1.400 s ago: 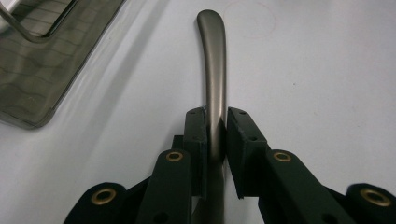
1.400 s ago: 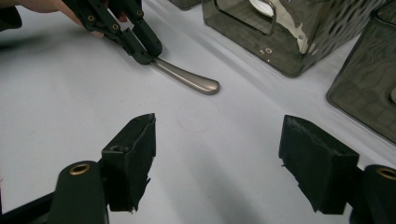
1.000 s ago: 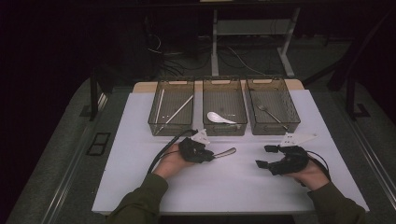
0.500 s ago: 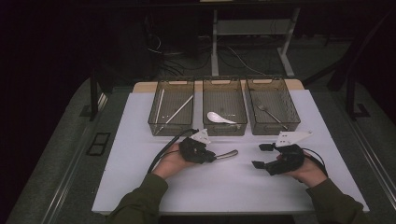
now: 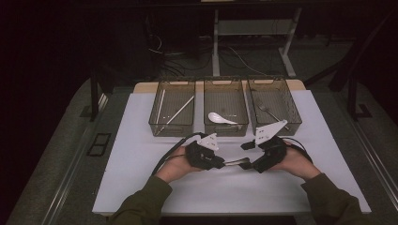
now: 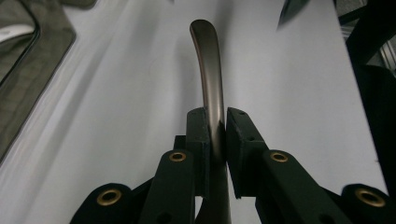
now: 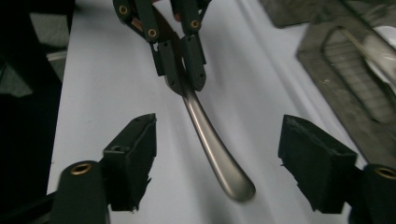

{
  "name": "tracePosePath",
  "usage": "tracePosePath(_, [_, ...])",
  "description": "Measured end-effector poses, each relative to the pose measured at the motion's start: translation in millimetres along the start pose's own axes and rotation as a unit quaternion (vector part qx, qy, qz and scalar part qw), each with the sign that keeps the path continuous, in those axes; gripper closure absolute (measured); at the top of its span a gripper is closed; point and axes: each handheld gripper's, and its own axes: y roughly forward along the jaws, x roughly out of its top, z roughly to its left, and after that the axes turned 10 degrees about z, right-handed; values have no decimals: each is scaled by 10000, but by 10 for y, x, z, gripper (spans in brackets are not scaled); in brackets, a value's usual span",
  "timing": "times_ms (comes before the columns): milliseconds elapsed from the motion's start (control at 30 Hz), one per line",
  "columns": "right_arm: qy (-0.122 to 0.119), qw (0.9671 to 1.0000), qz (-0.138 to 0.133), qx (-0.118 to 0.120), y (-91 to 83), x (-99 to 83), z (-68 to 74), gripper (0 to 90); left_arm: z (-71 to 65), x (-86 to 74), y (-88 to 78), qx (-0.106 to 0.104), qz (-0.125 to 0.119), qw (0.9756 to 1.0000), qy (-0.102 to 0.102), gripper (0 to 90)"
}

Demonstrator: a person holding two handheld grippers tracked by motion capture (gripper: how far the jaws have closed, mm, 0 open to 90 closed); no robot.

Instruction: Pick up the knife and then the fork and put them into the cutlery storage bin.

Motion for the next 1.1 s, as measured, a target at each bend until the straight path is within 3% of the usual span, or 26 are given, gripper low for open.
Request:
tracePosePath(200, [-473,9975,479,230,197,115,49,441,-79,82,-16,-64,36,9993,361,793])
tracePosePath(300, [-590,9953,670,366,253,147,95,513,-109,115,-25,-89,27,9990,432,793])
tracePosePath(333, [-613,9948,715,389,269,155,105,544,-133,119,-24,-160,21,9992,355,793])
tracePosePath(600, [-805,9900,1014,559,353,207,163,746,-169,167,-24,-142,58,9983,563,792])
tracePosePath(767, [-1037,9862,1185,504,378,218,179,770,-183,174,-3,-156,122,9979,615,792])
tracePosePath(833, [-951,9859,1239,604,386,223,198,774,-190,174,7,-160,123,9978,627,792])
tracePosePath(1100, [-892,9863,1246,612,400,226,211,777,-194,167,20,-150,213,9971,721,786])
